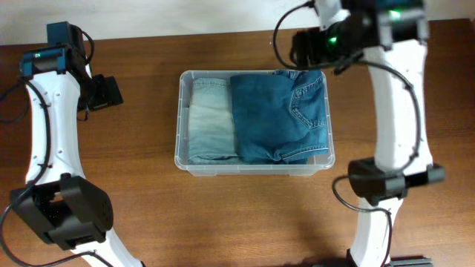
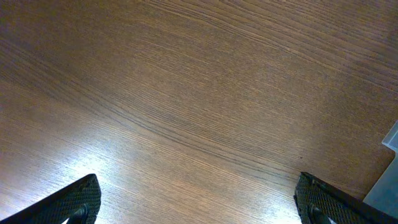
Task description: Pack container
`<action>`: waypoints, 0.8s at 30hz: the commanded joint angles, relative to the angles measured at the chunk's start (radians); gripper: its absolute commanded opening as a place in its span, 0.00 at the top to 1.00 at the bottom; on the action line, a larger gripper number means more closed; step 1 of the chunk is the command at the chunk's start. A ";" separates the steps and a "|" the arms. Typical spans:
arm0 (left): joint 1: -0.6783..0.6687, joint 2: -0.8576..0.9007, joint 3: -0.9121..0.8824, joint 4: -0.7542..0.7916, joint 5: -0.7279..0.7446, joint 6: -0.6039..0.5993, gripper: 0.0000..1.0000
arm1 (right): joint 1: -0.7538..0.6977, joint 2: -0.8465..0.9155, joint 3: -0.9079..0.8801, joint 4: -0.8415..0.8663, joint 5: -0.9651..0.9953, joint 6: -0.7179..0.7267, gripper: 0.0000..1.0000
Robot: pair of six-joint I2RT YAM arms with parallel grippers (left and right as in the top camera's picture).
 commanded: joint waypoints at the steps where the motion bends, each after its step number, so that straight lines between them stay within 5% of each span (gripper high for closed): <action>1: -0.001 -0.024 0.013 -0.001 -0.008 0.002 0.01 | -0.006 -0.114 0.036 -0.007 -0.081 0.064 0.00; 14: -0.001 -0.024 0.013 -0.001 -0.008 0.002 0.01 | -0.006 -0.420 0.036 -0.006 -0.251 0.066 0.01; 24: -0.001 -0.024 0.013 -0.001 -0.008 0.002 0.00 | -0.006 -0.488 0.036 -0.006 -0.214 0.062 0.01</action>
